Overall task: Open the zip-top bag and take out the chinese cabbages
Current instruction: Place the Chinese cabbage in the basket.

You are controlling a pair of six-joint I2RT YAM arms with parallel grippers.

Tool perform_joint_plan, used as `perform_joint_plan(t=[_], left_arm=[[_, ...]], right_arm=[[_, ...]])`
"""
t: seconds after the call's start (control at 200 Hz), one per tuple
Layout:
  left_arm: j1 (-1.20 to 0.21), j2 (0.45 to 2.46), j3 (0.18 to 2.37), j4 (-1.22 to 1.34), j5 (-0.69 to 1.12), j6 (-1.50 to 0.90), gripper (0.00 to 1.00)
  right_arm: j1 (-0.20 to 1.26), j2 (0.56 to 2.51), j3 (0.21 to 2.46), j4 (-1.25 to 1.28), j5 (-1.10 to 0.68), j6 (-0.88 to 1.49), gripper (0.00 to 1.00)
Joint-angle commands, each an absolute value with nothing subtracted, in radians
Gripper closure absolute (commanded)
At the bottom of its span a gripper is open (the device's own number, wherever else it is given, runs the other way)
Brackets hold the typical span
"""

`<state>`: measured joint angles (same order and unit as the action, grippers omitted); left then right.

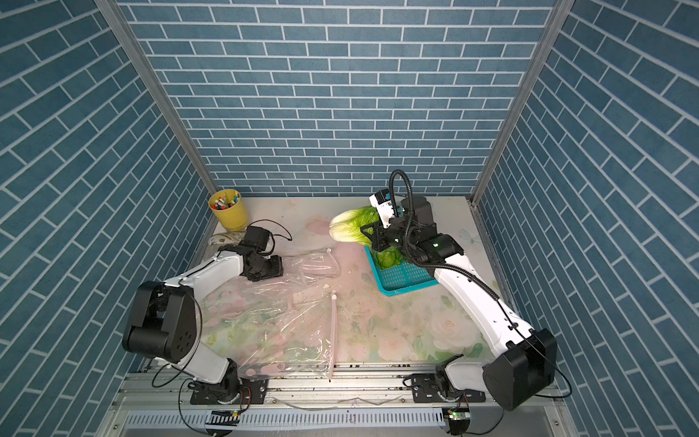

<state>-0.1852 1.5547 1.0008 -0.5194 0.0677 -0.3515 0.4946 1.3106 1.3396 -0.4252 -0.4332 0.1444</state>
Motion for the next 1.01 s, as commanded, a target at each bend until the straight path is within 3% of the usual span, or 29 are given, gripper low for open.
perform_joint_plan(t=[0.0,0.11,0.135,0.18,0.285,0.52,0.675,1.0], left_arm=[[-0.184,1.496,1.042,-0.582,0.048,-0.334,0.4],[-0.186,1.453,1.065,-0.606,0.074,-0.328,0.33],[-0.186,1.445,1.071,-0.612,0.079,-0.327,0.14],[-0.187,1.433,1.08,-0.618,0.089,-0.321,0.01],[-0.195,1.405,1.095,-0.628,0.099,-0.307,0.0],[-0.199,1.337,1.074,-0.605,0.151,-0.292,0.0],[-0.201,1.336,1.068,-0.594,0.211,-0.281,0.0],[-0.201,1.33,1.079,-0.579,0.264,-0.275,0.0]], right_arm=[[0.474,1.254,1.468,-0.664,-0.312,-0.04,1.0],[0.454,1.18,1.469,-0.774,-0.223,-0.162,1.0],[0.453,1.153,1.446,-0.783,-0.221,-0.222,1.0],[0.449,1.103,1.405,-0.779,-0.169,-0.267,1.0],[0.378,1.077,1.414,-0.864,-0.122,-0.259,1.0],[0.138,1.211,1.537,-1.197,-0.527,-0.386,1.0],[0.068,1.276,1.496,-1.193,-0.698,-0.371,1.0],[0.0,1.473,1.424,-1.181,-0.796,-0.36,1.0]])
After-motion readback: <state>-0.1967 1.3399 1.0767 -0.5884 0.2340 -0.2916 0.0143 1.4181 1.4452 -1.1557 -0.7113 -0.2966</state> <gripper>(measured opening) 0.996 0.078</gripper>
